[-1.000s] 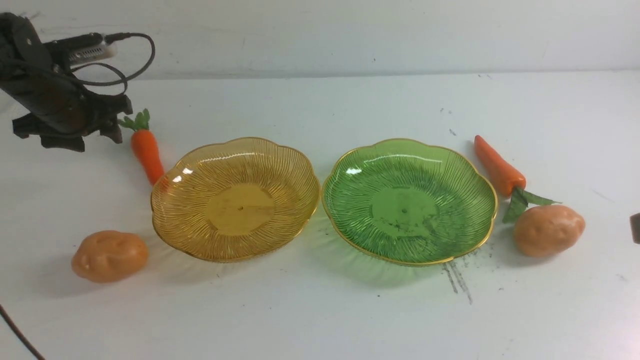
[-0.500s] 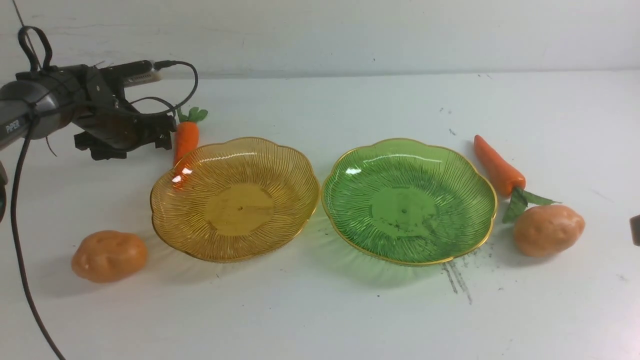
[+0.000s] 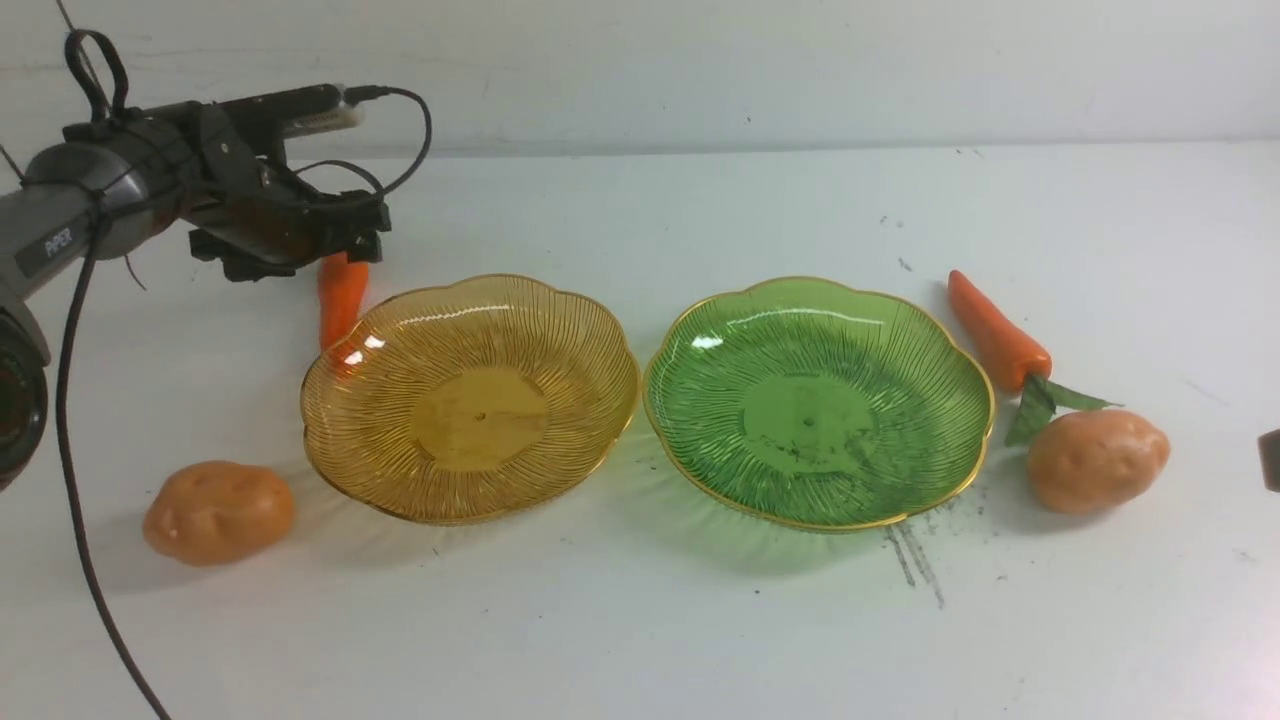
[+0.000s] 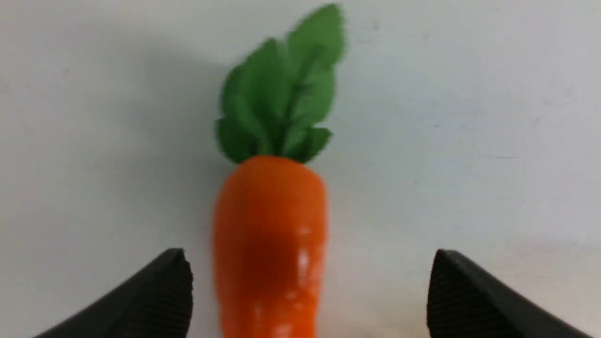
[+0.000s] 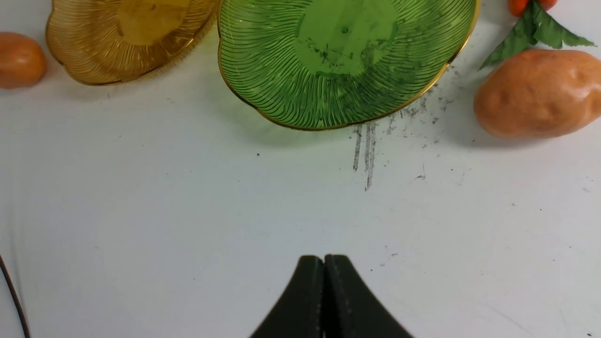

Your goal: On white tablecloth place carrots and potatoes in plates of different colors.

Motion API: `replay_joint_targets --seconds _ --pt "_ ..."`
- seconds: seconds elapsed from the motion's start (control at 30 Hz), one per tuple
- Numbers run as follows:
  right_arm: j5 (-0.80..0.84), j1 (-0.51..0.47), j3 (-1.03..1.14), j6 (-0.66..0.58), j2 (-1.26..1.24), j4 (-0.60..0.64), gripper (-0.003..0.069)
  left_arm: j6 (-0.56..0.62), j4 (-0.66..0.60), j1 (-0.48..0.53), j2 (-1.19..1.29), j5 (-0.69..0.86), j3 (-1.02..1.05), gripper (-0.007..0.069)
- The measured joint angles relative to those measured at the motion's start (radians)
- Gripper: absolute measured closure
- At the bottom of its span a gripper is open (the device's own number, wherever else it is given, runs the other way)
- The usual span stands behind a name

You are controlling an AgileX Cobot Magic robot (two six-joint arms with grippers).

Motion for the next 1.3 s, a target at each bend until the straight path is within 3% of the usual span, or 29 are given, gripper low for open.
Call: replay_joint_targets --seconds 0.43,0.53,0.67,0.87,1.1,1.3 --pt "0.007 0.0 0.0 0.0 0.0 0.0 0.0676 0.02 -0.001 0.007 0.069 -0.019 0.0 0.0049" --pt "0.007 0.0 0.0 0.008 0.0 0.0 0.0676 0.023 0.001 0.007 0.078 -0.021 0.0 0.0099" --pt "0.007 0.0 0.0 0.01 0.0 0.0 0.0676 0.023 0.014 0.007 0.078 -0.013 0.0 0.0309" --pt "0.007 0.0 0.0 0.01 0.0 0.0 0.0676 0.023 0.12 0.007 0.022 0.047 -0.003 0.031" --pt "0.007 0.0 0.0 0.024 0.0 0.0 0.0676 0.055 0.145 0.004 -0.236 0.362 -0.021 0.031" --pt "0.007 0.0 0.0 0.027 0.0 0.001 0.0676 0.135 0.063 -0.009 -0.31 0.575 0.026 0.031"
